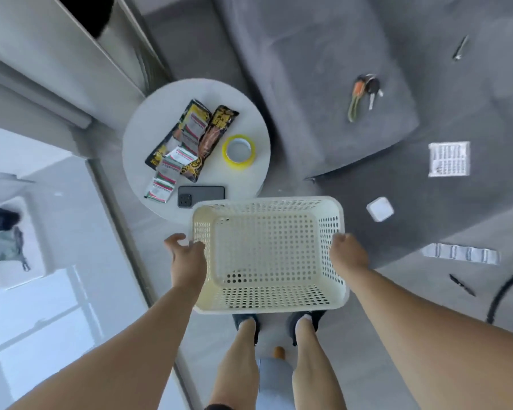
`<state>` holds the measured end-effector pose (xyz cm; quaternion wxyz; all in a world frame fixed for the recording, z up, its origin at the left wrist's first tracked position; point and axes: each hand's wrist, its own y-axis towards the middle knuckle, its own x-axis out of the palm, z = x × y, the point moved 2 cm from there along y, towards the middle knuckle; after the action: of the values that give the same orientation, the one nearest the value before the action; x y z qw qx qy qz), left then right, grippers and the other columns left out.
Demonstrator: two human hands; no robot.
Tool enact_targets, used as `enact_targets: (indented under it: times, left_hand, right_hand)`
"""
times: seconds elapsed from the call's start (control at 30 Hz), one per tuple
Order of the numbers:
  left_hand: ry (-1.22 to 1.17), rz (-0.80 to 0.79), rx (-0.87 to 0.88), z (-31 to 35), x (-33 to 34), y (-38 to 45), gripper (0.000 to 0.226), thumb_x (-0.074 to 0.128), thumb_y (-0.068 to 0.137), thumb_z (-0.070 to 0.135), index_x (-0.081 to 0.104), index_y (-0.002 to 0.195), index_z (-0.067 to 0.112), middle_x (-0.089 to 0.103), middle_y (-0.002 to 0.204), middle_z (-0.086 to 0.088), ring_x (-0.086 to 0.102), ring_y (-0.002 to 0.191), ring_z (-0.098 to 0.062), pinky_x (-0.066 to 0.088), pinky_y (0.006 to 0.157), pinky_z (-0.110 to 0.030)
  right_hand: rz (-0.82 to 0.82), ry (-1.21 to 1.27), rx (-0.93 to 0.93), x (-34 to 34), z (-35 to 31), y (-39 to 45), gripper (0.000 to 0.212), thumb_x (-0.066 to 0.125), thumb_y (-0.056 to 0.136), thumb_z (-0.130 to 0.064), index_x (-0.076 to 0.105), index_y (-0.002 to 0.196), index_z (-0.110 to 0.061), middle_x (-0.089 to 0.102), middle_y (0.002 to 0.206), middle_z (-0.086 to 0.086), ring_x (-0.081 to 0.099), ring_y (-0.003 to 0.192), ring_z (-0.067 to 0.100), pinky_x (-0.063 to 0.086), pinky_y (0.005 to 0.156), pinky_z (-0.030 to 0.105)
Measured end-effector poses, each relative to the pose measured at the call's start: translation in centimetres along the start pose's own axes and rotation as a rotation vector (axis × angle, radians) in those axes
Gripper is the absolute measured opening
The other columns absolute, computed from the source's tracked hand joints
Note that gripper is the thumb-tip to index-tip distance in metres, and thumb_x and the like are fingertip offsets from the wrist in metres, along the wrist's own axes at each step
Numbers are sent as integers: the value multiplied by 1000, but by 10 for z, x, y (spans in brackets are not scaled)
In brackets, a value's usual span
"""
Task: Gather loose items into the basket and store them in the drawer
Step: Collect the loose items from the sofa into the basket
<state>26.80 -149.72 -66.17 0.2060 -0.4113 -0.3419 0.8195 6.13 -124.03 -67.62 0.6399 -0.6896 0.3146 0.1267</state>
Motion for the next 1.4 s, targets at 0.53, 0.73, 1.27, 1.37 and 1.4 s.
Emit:
enact_targets:
  times: [0.53,0.73,1.27,1.37,1.4]
  left_hand:
    - [468,-751,513,209,103,-342,19,58,92,24,66,107,16,74,97,-3,66,86,-26,52,81,-40]
    - [764,-920,562,196,216,-465,32,57,82,32,68,105,13,66,84,-5,56,68,-22,45,65,-35]
    - [758,-760,443,77,432,-622,28,50,93,18,70,112,22,78,95,-3,72,82,-25,58,75,-39]
    - [851,-718,409,78,468,-586,45,55,76,37,68,115,18,75,101,-6,72,81,-25,61,73,-41]
    - [917,-674,406,79,484,-566,62,55,67,47,66,121,20,72,111,-8,72,88,-27,62,79,-45]
  right_hand:
    - [221,437,447,-230,269,-269,26,38,102,3,44,84,-16,51,87,0,45,66,12,41,62,23]
    - [155,669,599,-253,420,-319,23,43,97,-11,66,98,-9,70,94,8,66,78,26,56,66,34]
    - [80,849,525,-308,700,-220,41,42,75,-19,69,105,-20,77,88,6,75,74,30,66,60,48]
    - [52,853,527,-324,693,-187,37,40,80,-12,72,99,-18,77,90,10,71,75,30,65,72,52]
    - [44,864,542,-327,691,-171,37,40,82,-11,71,100,-18,76,92,11,69,75,30,65,74,51]
